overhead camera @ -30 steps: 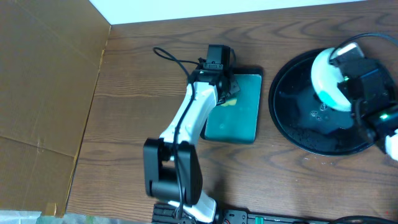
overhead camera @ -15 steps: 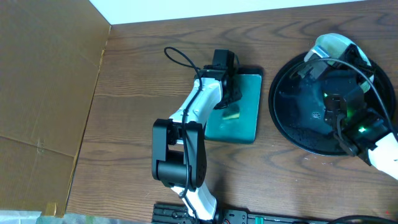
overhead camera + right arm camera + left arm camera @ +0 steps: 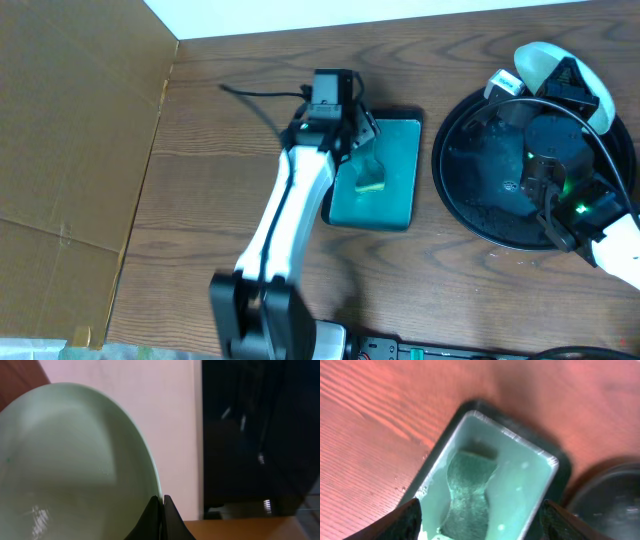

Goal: Clean dirty plates on tray and stack at the side

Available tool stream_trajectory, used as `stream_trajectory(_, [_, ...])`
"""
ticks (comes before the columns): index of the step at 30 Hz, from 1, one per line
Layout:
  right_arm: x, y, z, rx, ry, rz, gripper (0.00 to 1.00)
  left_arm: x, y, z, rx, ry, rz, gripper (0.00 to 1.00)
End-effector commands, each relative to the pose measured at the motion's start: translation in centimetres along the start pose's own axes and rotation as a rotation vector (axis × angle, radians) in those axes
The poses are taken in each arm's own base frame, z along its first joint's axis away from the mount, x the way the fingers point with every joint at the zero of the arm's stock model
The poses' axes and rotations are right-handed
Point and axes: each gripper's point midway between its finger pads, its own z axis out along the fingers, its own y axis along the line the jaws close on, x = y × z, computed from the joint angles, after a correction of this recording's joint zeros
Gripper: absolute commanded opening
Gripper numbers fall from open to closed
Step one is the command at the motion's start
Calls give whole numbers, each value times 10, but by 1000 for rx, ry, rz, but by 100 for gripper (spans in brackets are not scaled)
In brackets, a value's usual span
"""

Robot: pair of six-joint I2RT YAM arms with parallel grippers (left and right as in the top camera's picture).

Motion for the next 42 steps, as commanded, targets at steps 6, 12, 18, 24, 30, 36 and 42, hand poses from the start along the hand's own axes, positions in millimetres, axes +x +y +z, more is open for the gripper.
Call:
stream_trajectory(6, [4, 40, -10, -167, -10, -5, 1, -20, 5, -33, -3, -96, -10, 79])
stream_trajectory(12, [26, 73, -1, -319, 70, 463, 1, -16, 7, -29, -15, -74, -6, 79])
stream_trajectory(18, [66, 42, 29, -203, 161, 779, 1, -15, 7, -28, -16, -72, -6, 79])
stream_trajectory(24, [123, 48, 55, -359, 218, 1214, 1, -15, 7, -28, -16, -73, -6, 79])
stream_trajectory(30, [243, 56, 71, -347, 449, 1638, 1, -15, 7, -28, -16, -73, -6, 80])
stream_trajectory(36, [352, 64, 65, -157, 661, 1853, 1, -15, 7, -28, -16, -72, -6, 80])
stream_trajectory(42, [406, 103, 64, -69, 836, 1883, 1, -15, 7, -28, -16, -72, -6, 80])
